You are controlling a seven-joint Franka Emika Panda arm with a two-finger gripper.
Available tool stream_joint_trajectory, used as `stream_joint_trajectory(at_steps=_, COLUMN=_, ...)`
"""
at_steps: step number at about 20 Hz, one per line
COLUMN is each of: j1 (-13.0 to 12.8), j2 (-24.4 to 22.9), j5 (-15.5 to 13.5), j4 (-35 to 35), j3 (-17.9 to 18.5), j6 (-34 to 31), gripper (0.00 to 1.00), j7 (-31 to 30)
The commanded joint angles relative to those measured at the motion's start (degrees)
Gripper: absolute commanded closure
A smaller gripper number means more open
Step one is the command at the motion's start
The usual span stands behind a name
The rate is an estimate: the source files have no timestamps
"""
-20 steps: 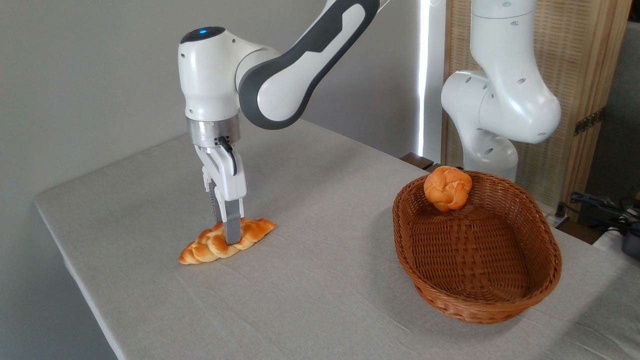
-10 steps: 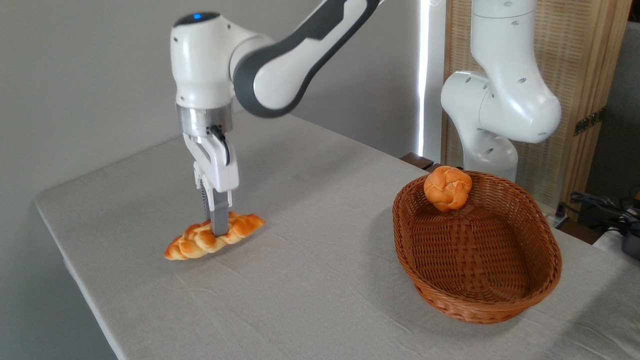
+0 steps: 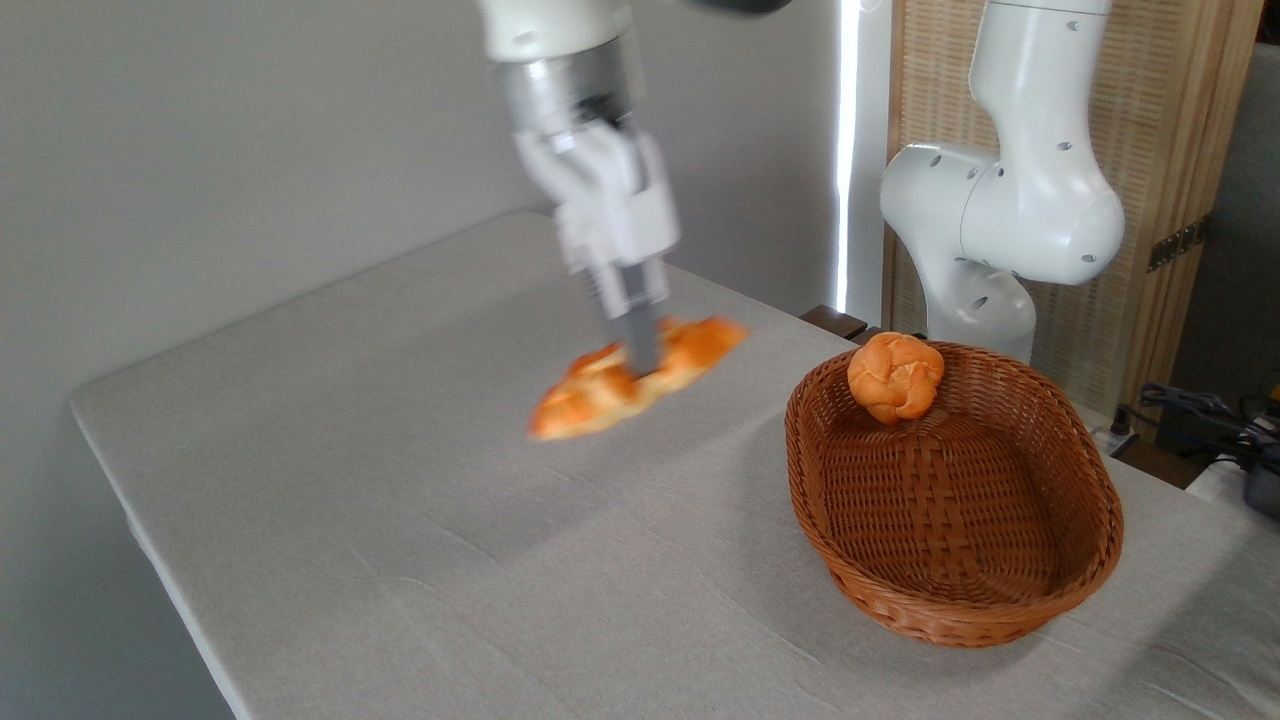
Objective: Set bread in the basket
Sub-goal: 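Lift the braided roll and carry it over the wicker basket, then lower the roll into the basket beside the orange bun and release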
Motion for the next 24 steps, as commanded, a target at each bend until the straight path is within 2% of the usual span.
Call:
stream_joint_trajectory(at_steps=1, j1=-0.33, j2=-12.16, j5=-0.22, j4=-10.61, j3=2.90, j6=-5.08, gripper=0.80, j7=4.63)
stream_joint_trajectory(at_steps=2, j1=-0.24, j2=-14.89, j5=0.13, j4=-13.60, j3=3.95, j6=-5.52, gripper=0.79, j7=4.63)
stream_joint_trajectory(at_steps=4, j1=-0.15, j2=-17.10, j5=2.24, j4=-17.13, j3=5.80, j6=-6.23, gripper=0.79, j7=4.54)
stream_joint_trajectory(at_steps=9, j1=-0.07, j2=-17.02, j5=5.93, j4=-18.46, j3=14.32, j6=-5.71, gripper=0.77, j7=4.28)
stream_joint_trajectory(at_steps=11, j1=-0.07, j2=-16.32, j5=6.37, j4=-18.46, j3=15.65, j6=-5.27, gripper=0.76, j7=4.28)
stream_joint_trajectory(at_steps=12, j1=-0.15, j2=-15.71, j5=7.59, j4=-18.55, j3=15.91, j6=-5.26, gripper=0.70, j7=4.02)
stream_joint_trajectory(at_steps=13, j1=-0.15, j2=-15.10, j5=8.13, j4=-18.55, j3=15.92, j6=-5.26, gripper=0.68, j7=3.75)
stream_joint_trajectory(at_steps=14, j1=-0.15, j2=-14.92, j5=8.13, j4=-18.64, j3=16.00, j6=-5.18, gripper=0.60, j7=3.84)
stream_joint_trajectory(at_steps=16, j1=-0.42, j2=-13.78, j5=8.22, j4=-18.64, j3=15.92, j6=-5.18, gripper=0.27, j7=3.84)
stream_joint_trajectory(at_steps=22, j1=-0.51, j2=-12.45, j5=9.45, j4=-19.08, j3=16.00, j6=-4.65, gripper=0.12, j7=3.93)
stream_joint_trajectory(at_steps=24, j1=-0.51, j2=-12.36, j5=9.80, j4=-19.08, j3=16.00, j6=-4.65, gripper=0.10, j7=3.93)
